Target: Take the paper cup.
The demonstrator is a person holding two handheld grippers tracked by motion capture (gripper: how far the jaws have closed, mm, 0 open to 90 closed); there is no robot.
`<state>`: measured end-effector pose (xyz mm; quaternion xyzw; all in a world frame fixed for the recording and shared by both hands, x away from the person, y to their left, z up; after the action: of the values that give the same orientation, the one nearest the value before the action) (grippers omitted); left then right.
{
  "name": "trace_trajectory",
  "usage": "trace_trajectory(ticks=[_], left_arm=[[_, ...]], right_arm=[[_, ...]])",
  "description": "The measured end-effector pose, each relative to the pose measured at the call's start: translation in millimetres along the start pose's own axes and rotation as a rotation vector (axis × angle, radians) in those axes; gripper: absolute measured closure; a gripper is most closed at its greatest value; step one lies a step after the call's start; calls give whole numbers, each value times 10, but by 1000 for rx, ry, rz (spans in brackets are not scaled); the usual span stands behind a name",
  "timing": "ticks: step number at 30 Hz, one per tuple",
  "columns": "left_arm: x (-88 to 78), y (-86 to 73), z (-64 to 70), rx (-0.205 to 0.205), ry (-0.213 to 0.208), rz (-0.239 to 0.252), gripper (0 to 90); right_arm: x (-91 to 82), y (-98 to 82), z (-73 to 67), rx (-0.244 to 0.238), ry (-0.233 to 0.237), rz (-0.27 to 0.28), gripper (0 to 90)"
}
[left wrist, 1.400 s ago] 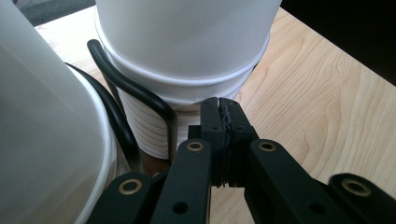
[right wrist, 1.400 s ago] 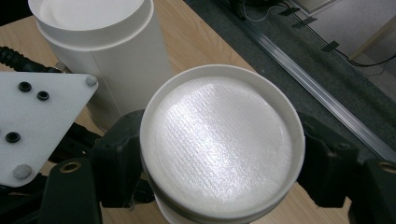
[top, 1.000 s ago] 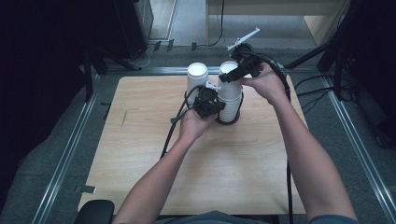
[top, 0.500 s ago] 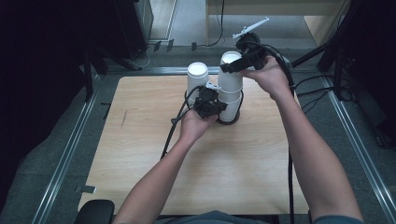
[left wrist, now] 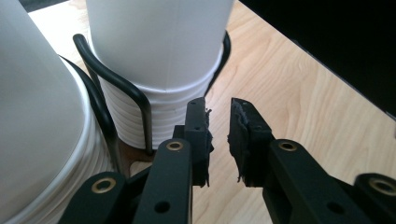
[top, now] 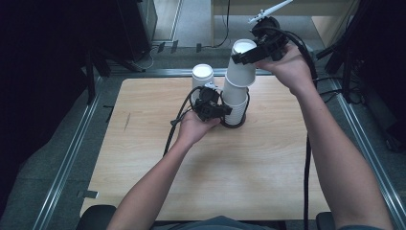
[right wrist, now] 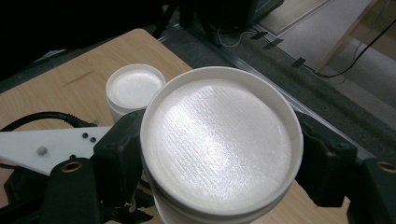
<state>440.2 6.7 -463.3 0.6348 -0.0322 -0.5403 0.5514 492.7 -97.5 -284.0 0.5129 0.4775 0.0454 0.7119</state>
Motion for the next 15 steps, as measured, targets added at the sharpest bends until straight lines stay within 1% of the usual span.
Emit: trace_trajectory(ticks=[3,5,6,7,8,9,11,13,15], left_arm=[[-66,-2,6,5,-13,-2,740],[-113,-15,-1,17,-17,-8,717],[-124,-20,2,15,-21,-7,704],[-145,-35,9,11,-43,-13,696],[-164,-49,19,13,-58,-17,673],[-178,-60,26,21,-64,-16,656],[-221,-94,41,45,-79,-13,632],[-259,-121,38,52,-88,-6,605],[-297,-142,25,49,-98,-1,581]], right_arm=[[-112,-6,7,16,15,9,261],[-184,-18,2,18,25,11,261],[-220,-30,-7,21,30,7,261],[-242,-36,-9,20,29,10,261],[-277,-51,-23,29,39,11,261],[-300,-68,-37,31,49,9,260],[-341,-109,-84,28,69,7,260],[-367,-148,-127,18,74,9,260],[-386,-206,-194,3,93,14,260]])
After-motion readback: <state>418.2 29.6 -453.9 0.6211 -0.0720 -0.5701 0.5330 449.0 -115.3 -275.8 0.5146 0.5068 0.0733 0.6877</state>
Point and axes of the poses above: each handheld gripper's, and its own axes: x roughly forward along the jaws, y roughly out of its top, z roughly to its right, the point moved 7 cm from there along x, roughly forward along the jaws, and after that the axes turned 3 degrees about x, right-handed, at the moved point
